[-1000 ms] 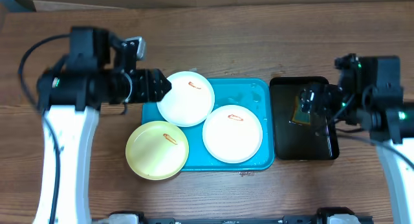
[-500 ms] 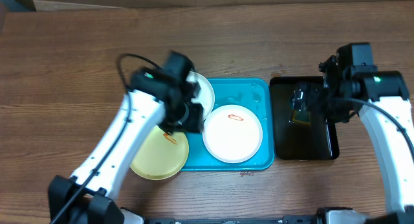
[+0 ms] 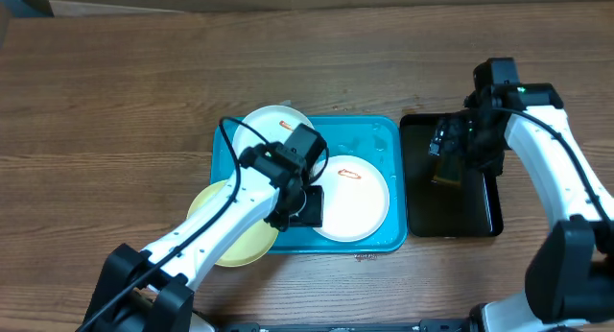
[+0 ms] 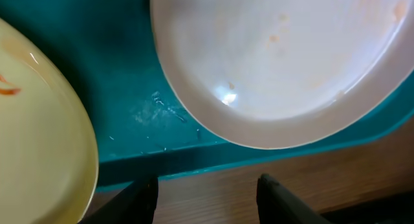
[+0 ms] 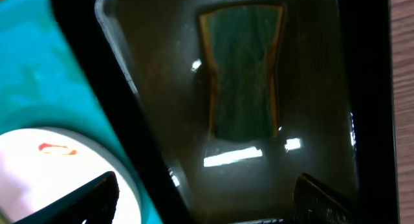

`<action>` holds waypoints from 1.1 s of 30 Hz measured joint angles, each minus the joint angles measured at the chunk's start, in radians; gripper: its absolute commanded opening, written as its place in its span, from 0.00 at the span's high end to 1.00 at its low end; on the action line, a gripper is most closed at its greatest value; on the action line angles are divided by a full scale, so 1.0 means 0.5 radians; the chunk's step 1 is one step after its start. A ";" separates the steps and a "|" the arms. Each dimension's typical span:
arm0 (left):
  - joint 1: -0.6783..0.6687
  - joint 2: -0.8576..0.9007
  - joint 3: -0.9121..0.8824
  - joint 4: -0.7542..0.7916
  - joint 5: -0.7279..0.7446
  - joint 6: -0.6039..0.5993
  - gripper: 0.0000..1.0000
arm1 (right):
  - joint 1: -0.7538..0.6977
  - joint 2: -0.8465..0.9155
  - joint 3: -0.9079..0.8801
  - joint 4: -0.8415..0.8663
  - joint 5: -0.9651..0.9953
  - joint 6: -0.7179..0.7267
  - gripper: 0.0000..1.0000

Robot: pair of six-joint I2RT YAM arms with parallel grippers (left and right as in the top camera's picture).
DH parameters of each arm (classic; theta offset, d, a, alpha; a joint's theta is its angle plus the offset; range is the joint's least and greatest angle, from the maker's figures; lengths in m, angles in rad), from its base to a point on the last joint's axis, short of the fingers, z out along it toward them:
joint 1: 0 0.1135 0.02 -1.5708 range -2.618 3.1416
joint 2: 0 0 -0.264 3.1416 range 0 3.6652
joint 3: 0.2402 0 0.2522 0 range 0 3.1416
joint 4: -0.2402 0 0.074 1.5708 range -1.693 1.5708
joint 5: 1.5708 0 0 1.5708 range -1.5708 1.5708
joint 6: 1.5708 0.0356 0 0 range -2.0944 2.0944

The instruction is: Clean dirty plates on tray and stack at the side

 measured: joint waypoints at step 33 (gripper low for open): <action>-0.012 0.110 -0.369 0.539 -0.027 -0.440 0.74 | 0.000 0.168 0.000 0.210 0.209 0.006 0.12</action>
